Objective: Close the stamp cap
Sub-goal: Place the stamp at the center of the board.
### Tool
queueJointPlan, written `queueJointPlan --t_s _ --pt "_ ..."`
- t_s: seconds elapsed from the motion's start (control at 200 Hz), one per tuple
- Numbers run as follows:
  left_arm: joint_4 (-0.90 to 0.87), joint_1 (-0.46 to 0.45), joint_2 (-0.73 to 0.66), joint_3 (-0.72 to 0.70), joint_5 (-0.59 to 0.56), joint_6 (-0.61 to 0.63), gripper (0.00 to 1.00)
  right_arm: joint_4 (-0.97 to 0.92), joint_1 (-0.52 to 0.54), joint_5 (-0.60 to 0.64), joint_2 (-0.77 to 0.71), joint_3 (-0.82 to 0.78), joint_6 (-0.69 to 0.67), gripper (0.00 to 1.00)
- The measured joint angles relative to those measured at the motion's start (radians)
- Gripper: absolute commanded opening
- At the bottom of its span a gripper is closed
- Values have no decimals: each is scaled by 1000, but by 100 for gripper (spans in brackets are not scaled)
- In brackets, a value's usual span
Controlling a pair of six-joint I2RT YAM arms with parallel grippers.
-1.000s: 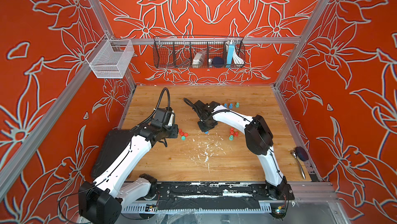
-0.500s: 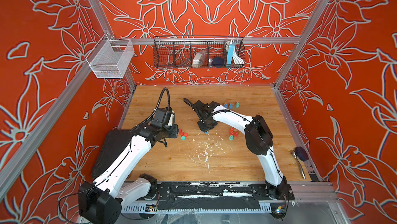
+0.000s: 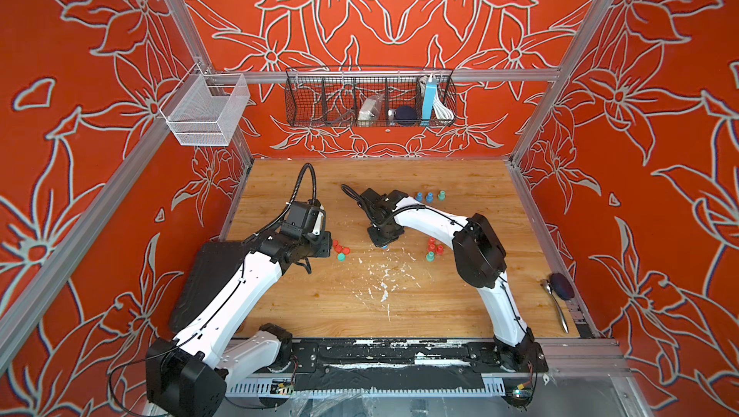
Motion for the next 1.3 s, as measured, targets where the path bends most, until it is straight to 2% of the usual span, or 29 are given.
queueJointPlan --t_s 0.851,1.301 --pt "0 0 0 0 0 0 43 47 -60 -54 -1 -30 0 7" --pt "0 0 0 0 -1 0 43 63 -54 -16 -8 -44 3 6"
